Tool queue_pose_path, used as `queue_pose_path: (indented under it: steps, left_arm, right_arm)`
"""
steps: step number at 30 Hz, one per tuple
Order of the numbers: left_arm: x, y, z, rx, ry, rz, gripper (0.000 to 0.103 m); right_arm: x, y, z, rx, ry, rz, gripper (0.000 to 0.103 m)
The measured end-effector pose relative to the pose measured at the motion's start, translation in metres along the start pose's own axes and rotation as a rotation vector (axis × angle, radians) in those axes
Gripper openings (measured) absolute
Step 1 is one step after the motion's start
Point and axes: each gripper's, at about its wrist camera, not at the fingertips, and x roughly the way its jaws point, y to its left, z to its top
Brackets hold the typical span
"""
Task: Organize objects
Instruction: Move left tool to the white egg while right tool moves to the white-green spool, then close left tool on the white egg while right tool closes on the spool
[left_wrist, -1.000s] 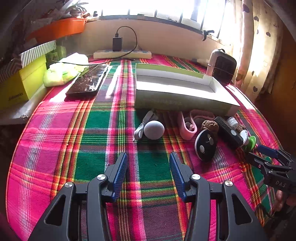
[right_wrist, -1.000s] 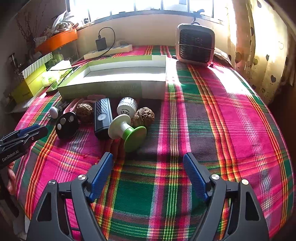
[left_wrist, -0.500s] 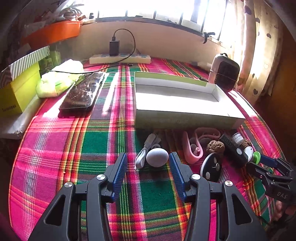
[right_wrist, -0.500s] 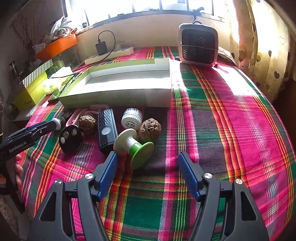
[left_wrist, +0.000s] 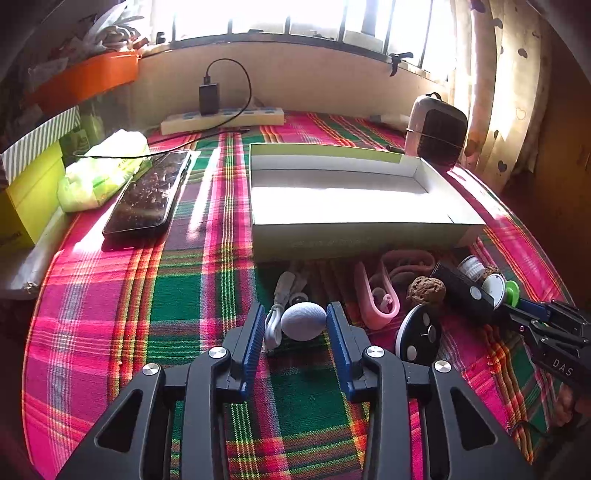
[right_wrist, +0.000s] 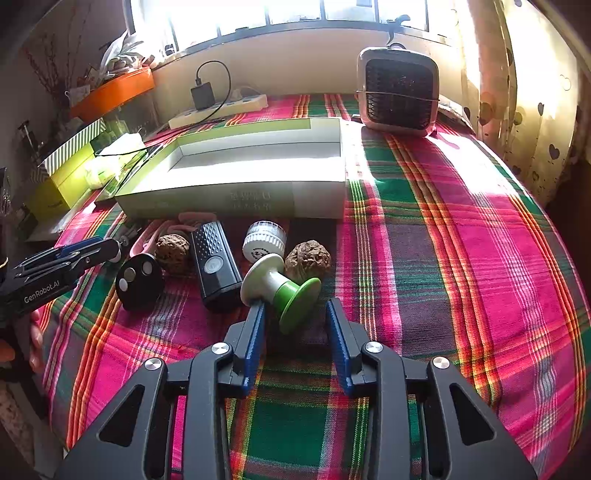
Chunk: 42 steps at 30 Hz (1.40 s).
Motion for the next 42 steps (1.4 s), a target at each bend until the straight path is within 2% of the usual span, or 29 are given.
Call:
queue_pose_path:
  steps: [5,18,23,30,36,42]
  left_arm:
    - [-0.001,-0.003,0.0,0.016,-0.002,-0.004,0.029]
    - [-0.012,-0.007,-0.012,0.043,0.001,-0.048,0.028]
    - [-0.019,-0.007,-0.017,0.056,-0.02,-0.064,0.028]
    - [-0.024,-0.013,-0.008,0.105,-0.073,-0.045,0.028]
    - [-0.011,-0.019,-0.002,0.153,-0.045,-0.025,0.028]
    - [-0.002,-0.017,0.0,0.142,-0.008,-0.013,0.028]
  right_arm:
    - [-0.001,-0.001,-0.001,0.0,-0.003,-0.001,0.02]
    - [-0.005,-0.005,-0.006,0.005,-0.008,0.007,0.015]
    - [-0.006,-0.004,-0.008,-0.001,-0.01,0.005,0.015]
    - [-0.007,-0.004,-0.009,-0.004,-0.011,0.003,0.014]
    - [-0.007,-0.005,-0.009,0.0,-0.009,0.007,0.014]
    - [-0.006,-0.006,-0.007,0.001,-0.007,0.009,0.014]
